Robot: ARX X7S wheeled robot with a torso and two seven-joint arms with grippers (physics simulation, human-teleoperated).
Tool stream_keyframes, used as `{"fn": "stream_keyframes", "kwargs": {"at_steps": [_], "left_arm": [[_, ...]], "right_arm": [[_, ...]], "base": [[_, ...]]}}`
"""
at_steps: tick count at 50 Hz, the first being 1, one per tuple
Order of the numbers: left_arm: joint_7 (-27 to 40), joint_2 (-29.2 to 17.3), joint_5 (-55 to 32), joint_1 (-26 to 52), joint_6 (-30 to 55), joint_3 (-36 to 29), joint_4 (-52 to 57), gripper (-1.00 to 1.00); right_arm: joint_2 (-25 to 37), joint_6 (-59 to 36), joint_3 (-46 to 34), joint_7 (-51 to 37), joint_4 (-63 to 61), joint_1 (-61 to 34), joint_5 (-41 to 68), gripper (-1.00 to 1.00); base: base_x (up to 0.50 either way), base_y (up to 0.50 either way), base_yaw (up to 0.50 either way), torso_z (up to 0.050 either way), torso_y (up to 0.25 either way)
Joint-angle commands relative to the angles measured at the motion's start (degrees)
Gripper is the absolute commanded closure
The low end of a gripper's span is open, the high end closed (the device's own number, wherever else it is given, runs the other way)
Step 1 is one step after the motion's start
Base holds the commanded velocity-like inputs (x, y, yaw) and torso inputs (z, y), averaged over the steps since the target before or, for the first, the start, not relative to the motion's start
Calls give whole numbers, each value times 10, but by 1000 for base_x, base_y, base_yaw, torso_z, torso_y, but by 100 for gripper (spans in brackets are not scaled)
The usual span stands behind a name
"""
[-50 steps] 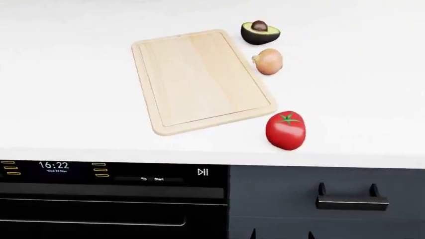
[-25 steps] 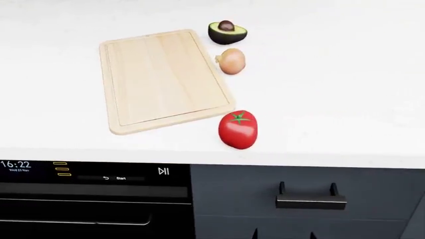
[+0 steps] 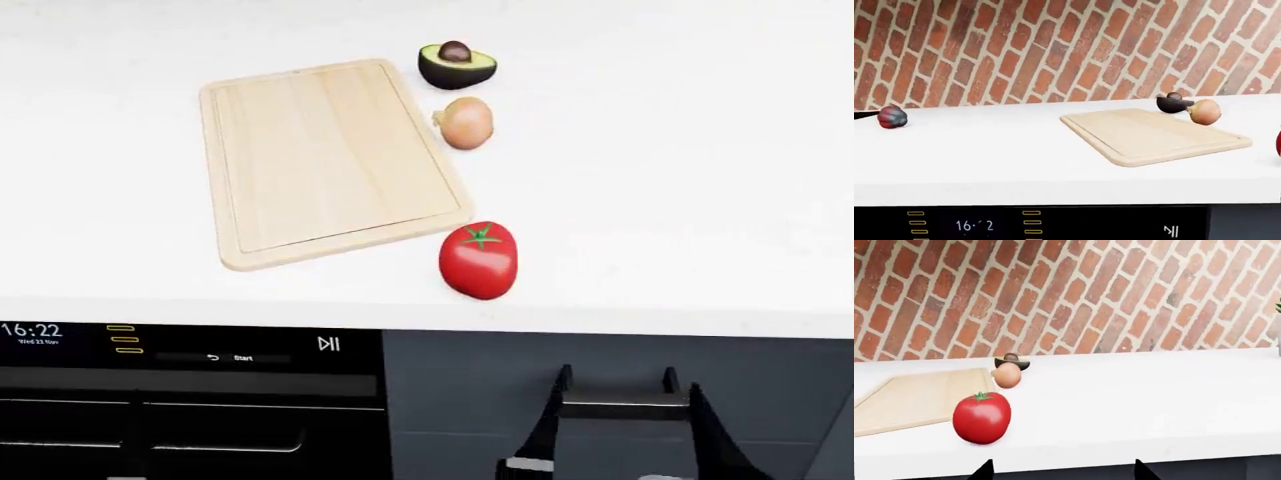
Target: Place the avocado, onion, tomato and bell pepper on the cutting board.
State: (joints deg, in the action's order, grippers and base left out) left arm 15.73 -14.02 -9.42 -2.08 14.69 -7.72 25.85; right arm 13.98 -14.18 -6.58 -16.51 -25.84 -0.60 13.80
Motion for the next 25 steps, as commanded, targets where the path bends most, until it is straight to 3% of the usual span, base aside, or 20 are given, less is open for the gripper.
{"fn": "stream_keyframes", "kwargs": {"at_steps": [1,9,12,14,20,25], "left_arm": [[5,-34,-57,26,223,77,225,-100],[26,-68,-192,154,457,182,339,-100],[125,-140,-357,211,496,218,341,-100],[160,-163,-439,251,532,249,339,-100],[230,-217,-601,386,629,310,298,-100],[261,-247,-653,444,662,308,261,-100]], "right_arm": [[44,-246,60,-39,-230,-55,34,-100],[68,-494,135,-69,-333,-222,147,-100],[99,-589,169,-116,-341,-325,253,-100],[109,-640,183,-132,-336,-385,296,-100],[164,-695,166,-109,-289,-514,327,-100],[189,-684,131,-97,-241,-556,316,-100]], "base": [[0,0,0,0,0],[0,0,0,0,0],[0,0,0,0,0],[0,0,0,0,0],[0,0,0,0,0],[0,0,0,0,0]]}}
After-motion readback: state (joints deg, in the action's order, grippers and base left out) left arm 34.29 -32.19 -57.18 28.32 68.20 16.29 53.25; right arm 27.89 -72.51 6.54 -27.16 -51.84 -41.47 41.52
